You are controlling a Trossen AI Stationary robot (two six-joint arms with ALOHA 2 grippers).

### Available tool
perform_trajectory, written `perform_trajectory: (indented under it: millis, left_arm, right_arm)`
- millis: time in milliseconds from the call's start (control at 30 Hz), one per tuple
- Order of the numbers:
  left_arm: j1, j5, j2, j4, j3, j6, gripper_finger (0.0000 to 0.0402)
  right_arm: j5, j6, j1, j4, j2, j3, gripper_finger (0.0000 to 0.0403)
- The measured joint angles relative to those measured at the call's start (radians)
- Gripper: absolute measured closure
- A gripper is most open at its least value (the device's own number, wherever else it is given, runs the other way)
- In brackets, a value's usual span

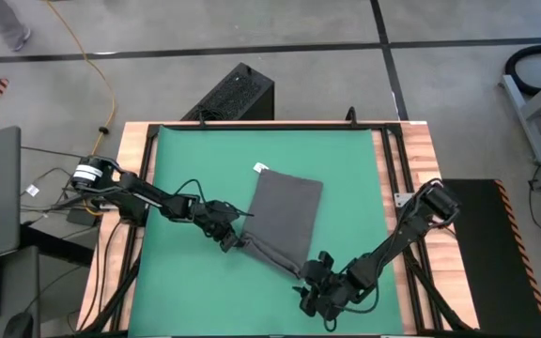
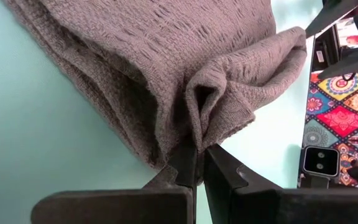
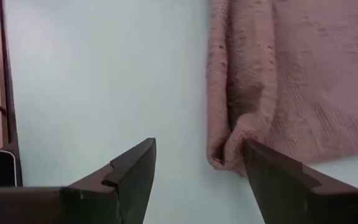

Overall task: Roll towel
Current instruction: Roll the gray towel

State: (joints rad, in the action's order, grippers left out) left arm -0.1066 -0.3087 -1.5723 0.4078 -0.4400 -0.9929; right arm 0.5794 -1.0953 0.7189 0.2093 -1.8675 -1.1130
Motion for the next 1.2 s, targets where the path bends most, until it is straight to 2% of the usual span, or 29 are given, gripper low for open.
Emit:
perform_trajectory:
  millis: [267,500,667,1200]
  left_arm:
    - [0.000,0.000,0.000,0.001,0.000,0.003,0.0401]
    - [-0.001,0.007,0.000,0.002,0.000,0.001,0.0401]
    - [-0.001,0.008,0.000,0.002,0.000,0.000,0.0401]
    - [-0.002,0.017,0.000,0.002,0.000,0.000,0.0402]
  right_arm:
    - [-0.025,-0.059,0.008,0.095,0.015,-0.016,0.0137]
    - [-0.023,0.086,-0.015,0.111,0.015,-0.040,0.0137]
    - [-0.027,0.110,-0.038,0.176,0.015,-0.040,0.0137]
    - [-0.001,0.157,-0.040,0.123,0.001,-0.039,0.0137]
